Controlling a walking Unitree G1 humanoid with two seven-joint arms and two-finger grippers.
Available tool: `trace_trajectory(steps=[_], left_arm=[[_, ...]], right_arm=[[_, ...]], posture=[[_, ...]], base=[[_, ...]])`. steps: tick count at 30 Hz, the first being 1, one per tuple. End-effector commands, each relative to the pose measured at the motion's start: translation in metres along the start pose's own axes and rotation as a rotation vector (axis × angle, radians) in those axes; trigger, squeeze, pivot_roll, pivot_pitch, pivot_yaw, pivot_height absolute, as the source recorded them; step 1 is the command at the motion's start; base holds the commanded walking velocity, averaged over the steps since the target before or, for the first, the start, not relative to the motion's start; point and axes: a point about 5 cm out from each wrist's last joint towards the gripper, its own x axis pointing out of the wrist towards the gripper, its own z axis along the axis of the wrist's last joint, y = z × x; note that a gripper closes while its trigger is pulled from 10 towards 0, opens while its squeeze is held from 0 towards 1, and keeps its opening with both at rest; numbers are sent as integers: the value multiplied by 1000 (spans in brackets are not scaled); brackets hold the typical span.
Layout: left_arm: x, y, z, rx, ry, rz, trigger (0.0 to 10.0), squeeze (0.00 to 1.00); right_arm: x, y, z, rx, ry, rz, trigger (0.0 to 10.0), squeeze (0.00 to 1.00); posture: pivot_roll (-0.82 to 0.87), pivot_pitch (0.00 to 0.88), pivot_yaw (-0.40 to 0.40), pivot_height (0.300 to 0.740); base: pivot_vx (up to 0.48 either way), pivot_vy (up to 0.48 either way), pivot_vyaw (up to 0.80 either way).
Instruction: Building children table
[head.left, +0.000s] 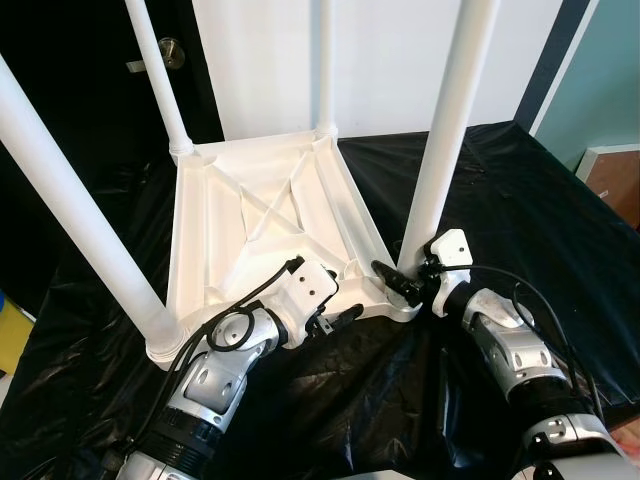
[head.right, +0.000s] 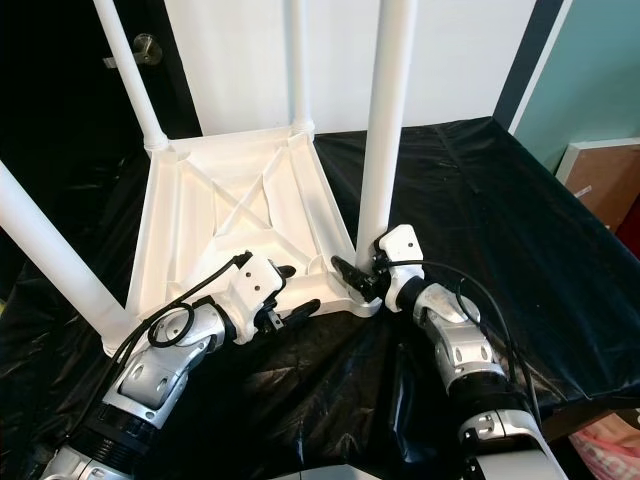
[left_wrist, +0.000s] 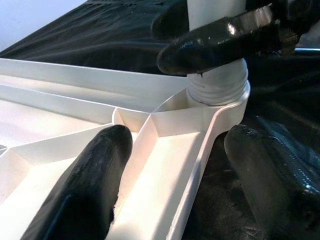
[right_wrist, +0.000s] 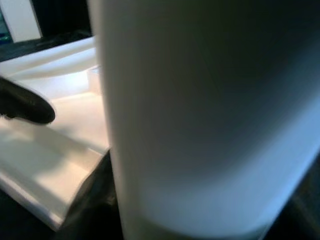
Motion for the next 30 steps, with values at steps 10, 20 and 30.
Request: trace_trajectory(steps=[10,20,30], left_arm=[[-5,-2,-3,-4,9,10,10000,0],[-6,-7,-6,-7,21,-11,10000,0],[-11,-2,-10,-2,45,11,10000,0]], right_arm=[[-4,3,-10,9,55,80,10000,0],[-6,25,-25,100,64,-99,10000,0],[-4,38,-33,221,108,-523,10000,0]], posture=[[10,0,-13,740],[2,0,-4,740],[6,0,-5,740]], base=[[0,0,0],[0,0,0],[0,0,0]])
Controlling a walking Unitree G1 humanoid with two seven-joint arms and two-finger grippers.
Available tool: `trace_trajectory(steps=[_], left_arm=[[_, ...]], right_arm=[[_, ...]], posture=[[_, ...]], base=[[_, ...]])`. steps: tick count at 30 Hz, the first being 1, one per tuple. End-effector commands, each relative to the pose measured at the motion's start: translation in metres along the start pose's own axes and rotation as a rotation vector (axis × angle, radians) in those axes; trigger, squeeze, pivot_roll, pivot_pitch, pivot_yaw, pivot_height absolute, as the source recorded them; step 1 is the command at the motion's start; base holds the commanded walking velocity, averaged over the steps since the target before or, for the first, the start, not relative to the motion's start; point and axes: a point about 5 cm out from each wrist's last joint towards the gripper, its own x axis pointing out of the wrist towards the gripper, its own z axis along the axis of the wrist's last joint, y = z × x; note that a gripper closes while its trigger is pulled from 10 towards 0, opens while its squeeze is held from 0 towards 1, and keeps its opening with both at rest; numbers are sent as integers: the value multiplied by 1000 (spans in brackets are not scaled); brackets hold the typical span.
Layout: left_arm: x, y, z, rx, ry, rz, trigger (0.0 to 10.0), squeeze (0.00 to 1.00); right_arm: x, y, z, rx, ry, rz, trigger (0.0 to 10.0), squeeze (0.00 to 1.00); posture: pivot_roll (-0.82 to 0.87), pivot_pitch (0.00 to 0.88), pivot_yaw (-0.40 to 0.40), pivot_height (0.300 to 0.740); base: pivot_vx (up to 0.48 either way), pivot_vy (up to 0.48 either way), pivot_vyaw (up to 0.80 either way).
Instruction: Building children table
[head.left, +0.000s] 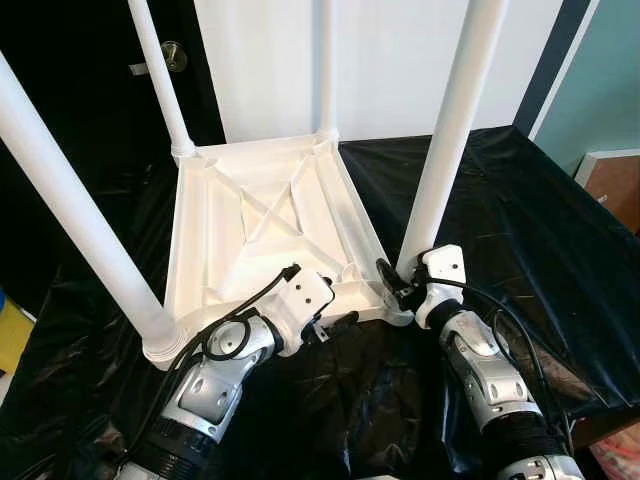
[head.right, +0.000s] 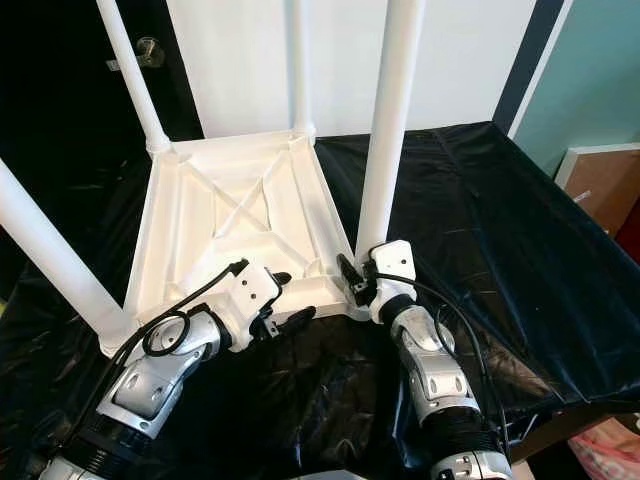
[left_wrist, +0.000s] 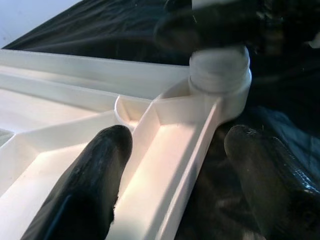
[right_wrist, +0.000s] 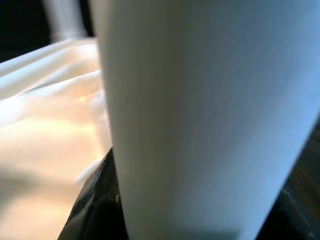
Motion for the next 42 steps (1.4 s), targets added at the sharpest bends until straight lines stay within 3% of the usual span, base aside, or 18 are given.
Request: trace_trajectory(steps=[1,4,21,22,26,36,42], left_arm=[[-1,0,-2,-7,12,0,10000,0],[-1,-1,-1,-9,8,-1,10000,0],[-3,-4,-1,-15,2,-3,10000,0],[-3,-4,-1,-15,1,-2,10000,0],[-3,-5,-1,-17,0,0,10000,0],[-4,-3,1,-13,-4,-4,10000,0],[-3,-3,1,-12,-4,-10,10000,0]], right_arm=[[-9,-4,-28,42,144,-105,10000,0],[-8,-1,-29,58,150,-147,10000,0],[-11,16,-22,56,134,-81,10000,0],[-10,17,-21,52,130,-81,10000,1000],[-10,17,-15,44,96,-58,10000,1000],[-21,-15,-3,-32,14,102,10000,1000],[-21,-21,0,-52,7,197,10000,1000]], posture=[[7,0,-4,740],[8,0,-3,740],[16,0,-12,740],[16,0,-13,740],[14,0,-11,740],[3,0,3,740],[-3,0,11,740]], base=[[0,0,0],[0,0,0],[0,0,0],[0,0,0],[0,0,0],[0,0,0],[0,0,0]])
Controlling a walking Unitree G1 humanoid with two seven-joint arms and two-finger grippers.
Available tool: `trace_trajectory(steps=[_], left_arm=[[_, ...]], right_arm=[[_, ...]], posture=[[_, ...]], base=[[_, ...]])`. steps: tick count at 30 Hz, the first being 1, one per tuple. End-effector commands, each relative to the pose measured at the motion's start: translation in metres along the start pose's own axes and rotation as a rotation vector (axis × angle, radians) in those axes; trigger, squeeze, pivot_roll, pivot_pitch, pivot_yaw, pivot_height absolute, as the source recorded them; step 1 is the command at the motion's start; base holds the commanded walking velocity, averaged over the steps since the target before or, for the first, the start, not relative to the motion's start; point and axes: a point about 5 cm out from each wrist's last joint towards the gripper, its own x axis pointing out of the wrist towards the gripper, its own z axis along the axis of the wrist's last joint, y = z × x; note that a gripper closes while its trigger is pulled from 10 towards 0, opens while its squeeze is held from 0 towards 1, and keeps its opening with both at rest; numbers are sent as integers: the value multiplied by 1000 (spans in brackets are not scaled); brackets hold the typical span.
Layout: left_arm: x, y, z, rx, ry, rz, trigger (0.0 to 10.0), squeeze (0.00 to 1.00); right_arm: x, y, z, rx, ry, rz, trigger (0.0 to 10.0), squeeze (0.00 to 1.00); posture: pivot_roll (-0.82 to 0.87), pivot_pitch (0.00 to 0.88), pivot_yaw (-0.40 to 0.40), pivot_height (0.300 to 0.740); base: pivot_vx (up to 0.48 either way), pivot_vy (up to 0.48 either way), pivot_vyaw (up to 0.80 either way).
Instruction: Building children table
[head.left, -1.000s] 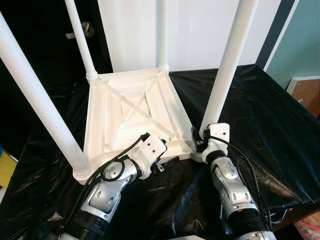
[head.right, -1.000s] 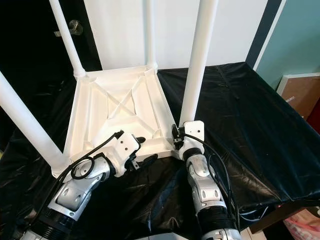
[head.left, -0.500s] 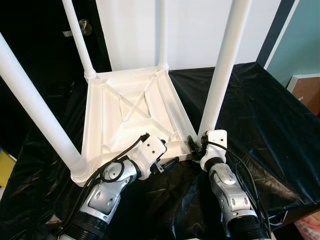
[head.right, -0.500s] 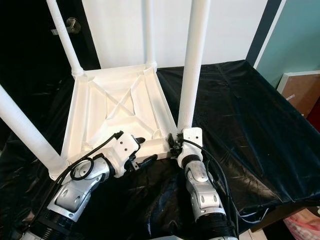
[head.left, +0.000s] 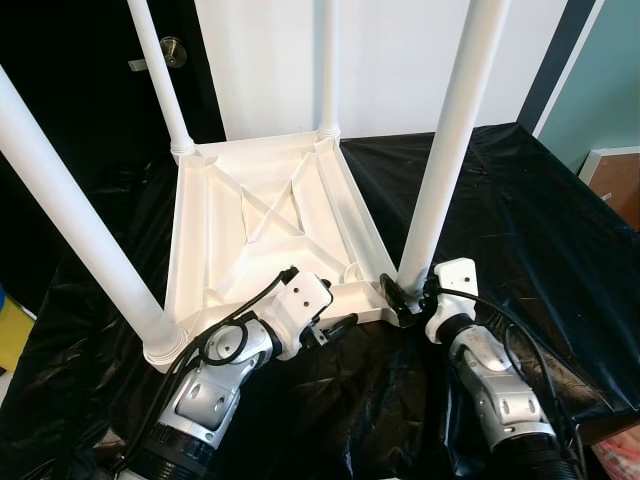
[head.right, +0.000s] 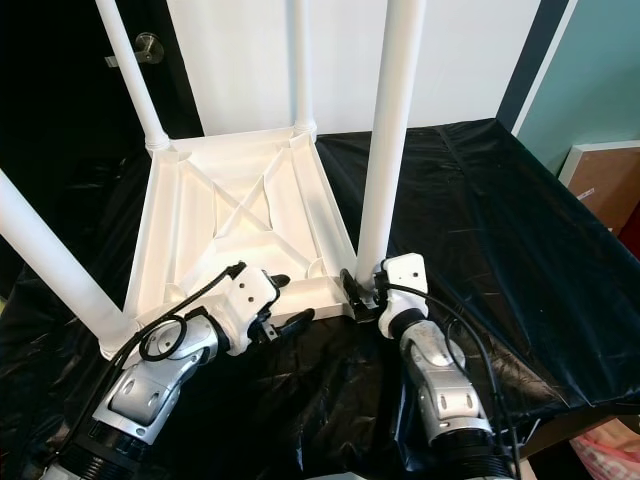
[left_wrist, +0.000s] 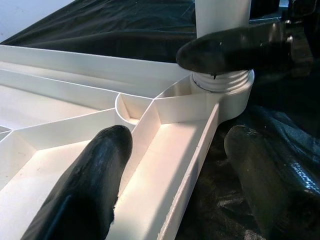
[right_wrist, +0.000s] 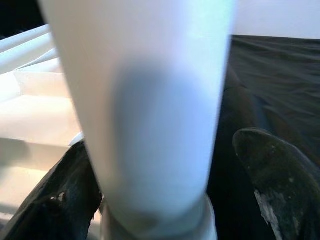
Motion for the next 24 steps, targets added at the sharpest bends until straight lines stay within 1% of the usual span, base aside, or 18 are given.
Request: trace_trajectory(steps=[1,2,3,4,5,6,7,9,12,13,14,15,16,22,23,24], left_arm=[[-1,1,0,-3,7,-7,10000,0],[-1,1,0,-3,6,-12,10000,0],[0,1,0,-3,5,-16,10000,0],[0,1,1,-2,5,-19,10000,0],[0,1,1,-2,5,-19,10000,0],[1,0,1,-2,3,-22,10000,0],[1,0,1,-2,3,-22,10000,0],[1,1,2,-1,0,-24,10000,0],[1,1,3,-1,-2,-24,10000,0],[1,2,3,-1,-2,-20,10000,0],[1,2,3,-1,-2,-17,10000,0],[1,2,3,-1,-2,-17,10000,0],[1,2,2,-1,-1,-15,10000,0],[1,3,2,-6,-2,-5,10000,0],[0,3,2,-6,-1,-3,10000,0],[0,3,2,-6,-1,-3,10000,0]], right_arm=[[0,0,2,2,-11,39,10000,1000],[3,-2,5,-23,-19,117,10000,0],[7,-3,8,-41,-19,189,10000,0],[10,-3,10,-53,-18,233,10000,0],[10,-3,10,-53,-18,233,10000,0],[14,-1,11,-67,-9,280,10000,0],[14,-1,11,-67,-9,280,10000,0],[20,3,9,-103,14,354,10000,0],[23,5,9,-115,25,379,10000,0],[25,6,7,-136,40,408,5176,0],[25,5,6,-140,46,414,2196,0],[25,5,6,-140,46,414,2196,0],[25,5,5,-144,51,418,0,0],[24,0,3,-146,64,432,0,0],[23,-5,2,-140,65,438,0,0],[23,-5,2,-140,65,438,0,0]], posture=[[-3,0,11,740],[-8,0,15,740],[-10,0,19,740],[-10,0,19,740],[-10,0,19,740],[-9,0,20,740],[-9,0,20,740],[-5,0,19,740],[-2,0,18,740],[0,0,15,740],[3,0,13,740],[3,0,13,740],[3,0,13,740],[10,0,5,740],[11,0,5,740],[11,0,5,740]], base=[[0,0,0],[0,0,0],[0,0,0],[0,0,0],[0,0,0],[0,0,0],[0,0,0],[0,0,0],[0,0,0],[0,0,0],[0,0,0],[0,0,0],[0,0,0],[0,0,0],[0,0,0],[0,0,0]])
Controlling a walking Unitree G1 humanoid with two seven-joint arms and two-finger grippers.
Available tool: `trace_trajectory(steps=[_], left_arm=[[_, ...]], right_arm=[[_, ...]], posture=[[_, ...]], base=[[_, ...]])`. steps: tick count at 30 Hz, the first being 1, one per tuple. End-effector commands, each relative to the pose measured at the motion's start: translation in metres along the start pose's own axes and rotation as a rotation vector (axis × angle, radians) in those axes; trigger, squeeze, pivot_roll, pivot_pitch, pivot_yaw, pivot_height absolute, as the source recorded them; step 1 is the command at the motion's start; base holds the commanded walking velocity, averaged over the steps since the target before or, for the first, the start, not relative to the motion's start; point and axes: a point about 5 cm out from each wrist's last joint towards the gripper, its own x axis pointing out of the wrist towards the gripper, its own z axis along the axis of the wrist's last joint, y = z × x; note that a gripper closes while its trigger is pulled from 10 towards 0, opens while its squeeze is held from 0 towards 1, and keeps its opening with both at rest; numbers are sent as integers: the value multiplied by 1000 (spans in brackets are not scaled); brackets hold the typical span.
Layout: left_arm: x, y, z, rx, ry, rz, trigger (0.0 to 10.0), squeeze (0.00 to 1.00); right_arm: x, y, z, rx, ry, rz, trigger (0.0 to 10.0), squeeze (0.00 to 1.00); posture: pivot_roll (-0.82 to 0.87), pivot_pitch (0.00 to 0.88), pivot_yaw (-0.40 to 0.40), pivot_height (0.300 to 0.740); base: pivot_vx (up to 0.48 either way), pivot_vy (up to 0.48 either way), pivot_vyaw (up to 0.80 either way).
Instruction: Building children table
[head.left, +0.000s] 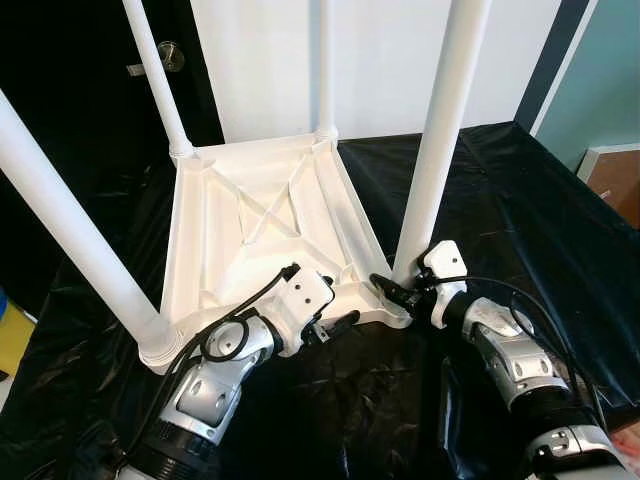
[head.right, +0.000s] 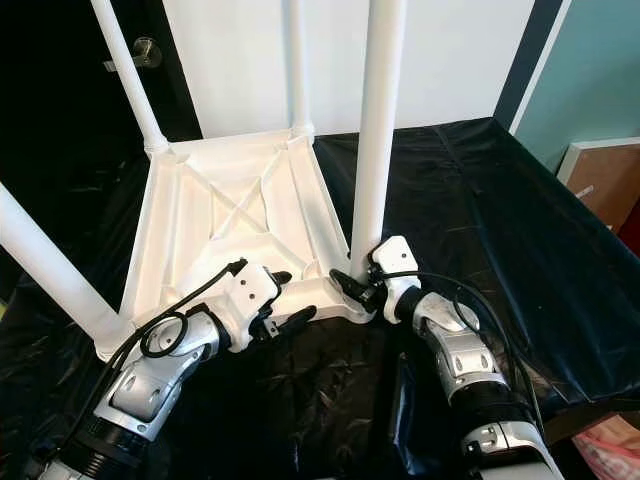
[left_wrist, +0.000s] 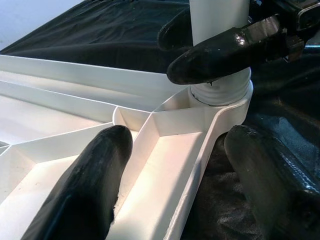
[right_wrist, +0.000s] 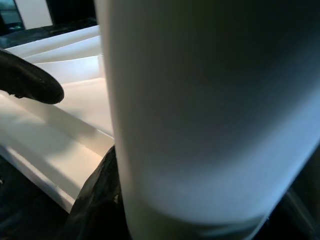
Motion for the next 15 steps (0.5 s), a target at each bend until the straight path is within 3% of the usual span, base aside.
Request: trace_trajectory(steps=[1,3,4,5,12,15], left_arm=[[-1,1,-2,-12,10,0,10000,0],[-1,1,-2,-12,10,0,10000,0],[-2,2,-2,-12,10,1,10000,0],[-2,2,-2,-12,10,2,10000,0],[-2,2,-3,-13,11,2,10000,0],[-2,1,-3,-16,10,6,10000,0]], right_arm=[[1,2,-6,6,24,32,0,0],[1,1,-7,11,24,29,0,0],[0,-1,-8,26,24,4,9020,0],[0,-3,-9,40,26,-21,10000,0],[0,-4,-11,50,36,-70,10000,0],[4,-2,-12,134,29,-329,10000,0]], posture=[[10,0,4,740],[10,0,4,740],[7,0,5,740],[7,0,5,740],[6,0,6,740],[6,0,-1,740]], base=[[0,0,0],[0,0,0],[0,0,0],[0,0,0],[0,0,0],[0,0,0]])
